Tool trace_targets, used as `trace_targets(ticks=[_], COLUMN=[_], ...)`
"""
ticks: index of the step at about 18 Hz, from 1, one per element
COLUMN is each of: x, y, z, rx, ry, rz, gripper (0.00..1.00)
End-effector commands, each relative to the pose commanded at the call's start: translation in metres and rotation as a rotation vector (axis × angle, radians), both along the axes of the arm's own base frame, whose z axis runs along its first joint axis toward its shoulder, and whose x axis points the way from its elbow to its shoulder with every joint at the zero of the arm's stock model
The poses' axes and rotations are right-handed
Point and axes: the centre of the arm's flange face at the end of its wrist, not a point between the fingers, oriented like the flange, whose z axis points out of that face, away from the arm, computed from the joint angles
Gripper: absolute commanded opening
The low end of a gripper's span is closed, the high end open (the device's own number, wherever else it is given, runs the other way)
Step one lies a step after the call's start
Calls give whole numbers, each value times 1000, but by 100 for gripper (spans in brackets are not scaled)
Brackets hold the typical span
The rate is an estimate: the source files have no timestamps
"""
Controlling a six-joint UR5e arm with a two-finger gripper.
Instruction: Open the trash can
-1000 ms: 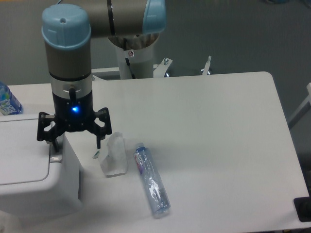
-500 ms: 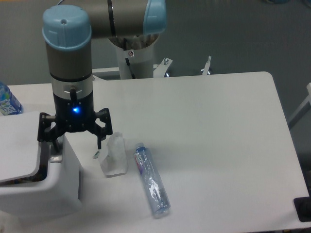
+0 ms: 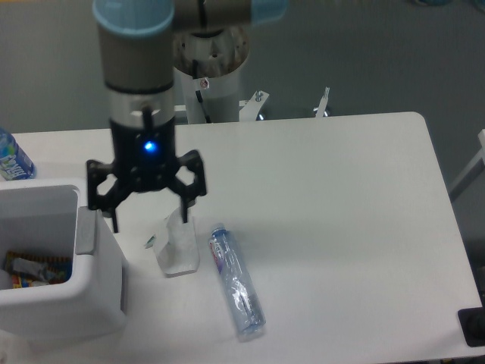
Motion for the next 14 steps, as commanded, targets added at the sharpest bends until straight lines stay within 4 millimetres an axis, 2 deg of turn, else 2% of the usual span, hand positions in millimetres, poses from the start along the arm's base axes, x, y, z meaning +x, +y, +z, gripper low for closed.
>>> trace_targets(ticks=[3, 6, 9, 14], x=[-19, -39, -61, -90], y=[-22, -59, -99, -152], z=[10, 18, 16, 19], rx=[-53, -145, -275, -387], ry=[86, 107, 104, 109], rz=[-39, -134, -302, -463], gripper=[100, 100, 100, 100])
